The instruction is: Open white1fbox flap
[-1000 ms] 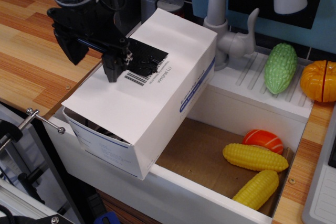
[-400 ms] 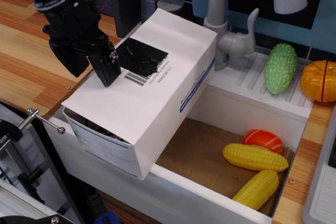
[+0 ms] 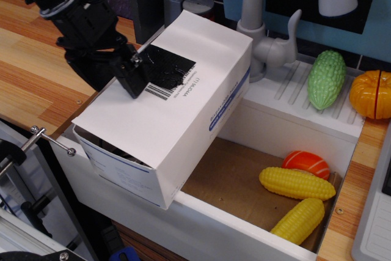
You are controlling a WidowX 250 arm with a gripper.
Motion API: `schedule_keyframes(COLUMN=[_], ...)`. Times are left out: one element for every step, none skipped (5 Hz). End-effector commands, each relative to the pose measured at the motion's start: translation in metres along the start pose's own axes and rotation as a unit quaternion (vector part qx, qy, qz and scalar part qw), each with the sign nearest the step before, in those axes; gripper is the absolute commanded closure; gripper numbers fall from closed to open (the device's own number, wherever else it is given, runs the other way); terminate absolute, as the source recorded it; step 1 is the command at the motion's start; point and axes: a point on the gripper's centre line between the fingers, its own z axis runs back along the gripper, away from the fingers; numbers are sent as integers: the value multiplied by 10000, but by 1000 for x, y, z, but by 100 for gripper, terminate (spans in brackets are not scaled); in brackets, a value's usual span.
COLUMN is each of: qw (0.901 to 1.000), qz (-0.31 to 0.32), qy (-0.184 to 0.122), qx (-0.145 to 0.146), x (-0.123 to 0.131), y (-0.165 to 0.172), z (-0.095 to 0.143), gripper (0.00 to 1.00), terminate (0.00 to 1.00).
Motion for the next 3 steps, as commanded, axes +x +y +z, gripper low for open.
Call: schedule_keyframes(qw=[9995, 9996, 9985], qz=[-193, -274, -496], qy=[-67, -13, 5], qx=[-224, -71, 244], x=[3, 6, 12], y=[-32, -47, -69], z=[7, 13, 23], gripper=[0, 0, 0], terminate=[0, 0, 0])
